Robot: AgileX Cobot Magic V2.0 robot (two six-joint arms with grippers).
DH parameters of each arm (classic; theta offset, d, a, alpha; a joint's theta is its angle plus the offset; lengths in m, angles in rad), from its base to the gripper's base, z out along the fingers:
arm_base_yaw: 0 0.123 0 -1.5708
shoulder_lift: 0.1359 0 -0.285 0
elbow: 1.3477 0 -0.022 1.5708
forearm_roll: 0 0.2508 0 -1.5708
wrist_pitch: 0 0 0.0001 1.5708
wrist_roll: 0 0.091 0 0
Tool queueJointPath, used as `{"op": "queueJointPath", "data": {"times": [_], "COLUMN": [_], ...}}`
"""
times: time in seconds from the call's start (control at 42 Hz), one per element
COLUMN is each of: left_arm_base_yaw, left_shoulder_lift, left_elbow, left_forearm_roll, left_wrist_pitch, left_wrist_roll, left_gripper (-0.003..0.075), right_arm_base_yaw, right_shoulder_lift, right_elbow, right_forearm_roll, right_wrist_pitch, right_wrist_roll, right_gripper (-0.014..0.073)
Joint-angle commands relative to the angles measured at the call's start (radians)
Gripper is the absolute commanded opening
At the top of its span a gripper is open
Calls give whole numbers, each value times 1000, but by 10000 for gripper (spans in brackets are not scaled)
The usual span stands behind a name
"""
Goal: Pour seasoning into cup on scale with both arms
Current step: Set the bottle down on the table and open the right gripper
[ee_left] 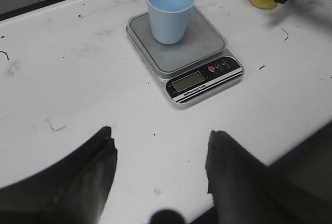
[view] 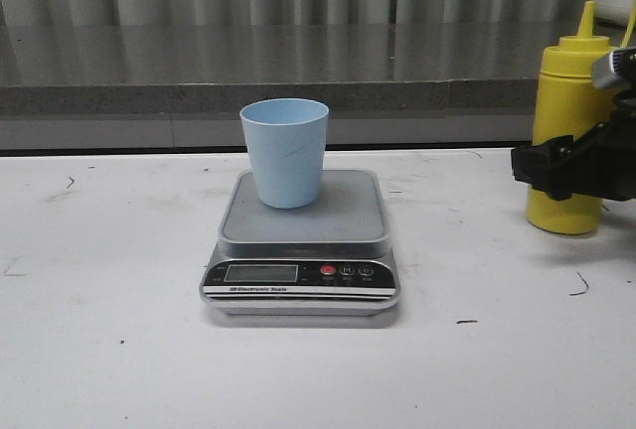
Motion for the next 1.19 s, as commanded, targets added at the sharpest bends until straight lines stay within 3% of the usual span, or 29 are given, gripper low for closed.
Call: {"op": "queueJointPath", "data": {"times": [0.0, 0.071, 0.167, 0.476, 0.619, 0.762, 0.952, 1.167], "left_arm_base_yaw": [-7, -7, -7, -7, -7, -7, -7, -7], "left_shoulder_lift": [2, 2, 2, 2, 2, 2, 2, 2], "left_elbow": [-26, -26, -26, -26, -26, -26, -26, -26], "left_forearm_roll": [-10, -10, -10, -10, -10, -10, -10, -10], "left_wrist_pitch": [-68, -68, -68, -68, -68, -68, -68, -68], "left_wrist_roll": [-4, -4, -4, -4, -4, -4, -4, -4], "left_gripper": [386, 386, 386, 386, 386, 386, 386, 386], "right_arm_base_yaw": [-4, -4, -4, -4, -4, 12, 79, 197], "right_shoulder_lift": [-43, -43, -45, -157, -263, -434, -717, -1013], "right_elbow": [-21, -21, -12, 111, 188, 251, 258, 215], "right_forearm_roll": [17, 17, 17, 73, 114, 117, 115, 122], "right_wrist_pitch": [-159, -160, -158, -144, -61, 177, 698, 1209], "right_wrist_roll": [-20, -20, -17, -17, -17, 16, 118, 144], "right_gripper": [491, 596, 664, 664, 664, 664, 610, 593]}}
